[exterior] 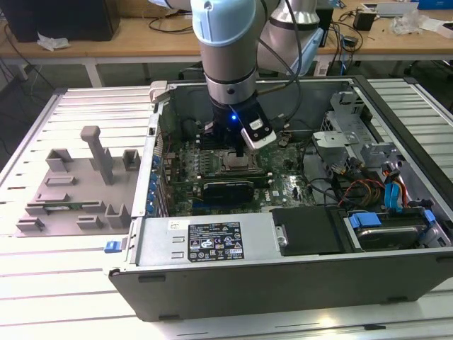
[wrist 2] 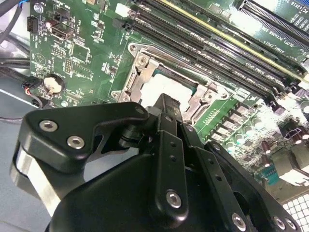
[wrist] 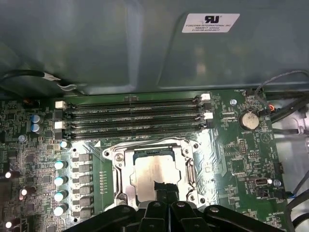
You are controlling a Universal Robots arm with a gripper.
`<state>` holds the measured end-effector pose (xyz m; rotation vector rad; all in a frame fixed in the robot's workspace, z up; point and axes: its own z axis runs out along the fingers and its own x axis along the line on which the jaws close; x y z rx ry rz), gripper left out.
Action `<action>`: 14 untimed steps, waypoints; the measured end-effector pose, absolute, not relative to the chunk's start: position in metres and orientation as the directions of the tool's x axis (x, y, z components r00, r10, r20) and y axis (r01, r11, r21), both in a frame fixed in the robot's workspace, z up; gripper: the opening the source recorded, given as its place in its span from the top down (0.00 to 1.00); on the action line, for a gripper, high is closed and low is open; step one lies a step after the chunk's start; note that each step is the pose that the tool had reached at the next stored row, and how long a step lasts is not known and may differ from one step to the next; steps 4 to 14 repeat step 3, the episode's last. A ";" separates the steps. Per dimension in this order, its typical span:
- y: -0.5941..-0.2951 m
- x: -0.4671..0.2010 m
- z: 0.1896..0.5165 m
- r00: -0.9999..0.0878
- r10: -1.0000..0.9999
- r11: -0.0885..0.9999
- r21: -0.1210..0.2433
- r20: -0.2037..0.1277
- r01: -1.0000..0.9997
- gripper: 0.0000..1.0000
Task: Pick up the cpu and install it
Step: 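Install the second cpu locking lever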
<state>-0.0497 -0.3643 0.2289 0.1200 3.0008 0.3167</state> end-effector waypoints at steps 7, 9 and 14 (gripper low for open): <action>-0.364 -0.050 0.229 -0.989 0.091 0.975 0.212 -0.112 0.066 0.89; -0.364 -0.050 0.229 -0.989 0.091 0.975 0.212 -0.112 0.066 0.89; -0.364 -0.050 0.229 -0.989 0.091 0.975 0.212 -0.112 0.066 0.89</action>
